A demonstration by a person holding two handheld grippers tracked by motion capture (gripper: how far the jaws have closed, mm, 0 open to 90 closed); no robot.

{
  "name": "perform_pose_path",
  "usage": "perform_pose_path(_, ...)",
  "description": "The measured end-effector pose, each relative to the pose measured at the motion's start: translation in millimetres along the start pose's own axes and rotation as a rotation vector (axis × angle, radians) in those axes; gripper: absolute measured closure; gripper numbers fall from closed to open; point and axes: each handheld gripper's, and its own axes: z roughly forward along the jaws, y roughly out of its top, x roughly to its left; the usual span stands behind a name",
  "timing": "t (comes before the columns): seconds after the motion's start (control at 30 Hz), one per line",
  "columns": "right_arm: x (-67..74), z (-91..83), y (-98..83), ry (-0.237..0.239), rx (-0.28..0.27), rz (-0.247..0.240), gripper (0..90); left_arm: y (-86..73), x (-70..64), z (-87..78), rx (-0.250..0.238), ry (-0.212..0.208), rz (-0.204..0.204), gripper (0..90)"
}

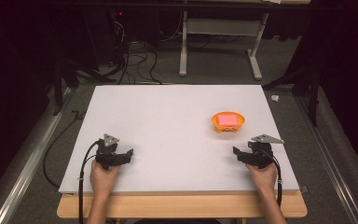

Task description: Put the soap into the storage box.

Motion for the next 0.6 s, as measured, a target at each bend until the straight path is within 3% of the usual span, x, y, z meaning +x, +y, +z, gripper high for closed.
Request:
perform_pose_path(0.5, 1.3, 9.9, -3.1, -0.059, 0.032, -0.036, 28.4, -0.1, -0.2, 0.0, -0.001, 0.001, 0.001, 21.1)
perform_pose_path(0.6, 4.3, 15.2, -2.0, -0.088, 0.075, -0.058, 27.6, -0.1, -0.1, 0.0, -0.001, 0.001, 0.001, 21.0)
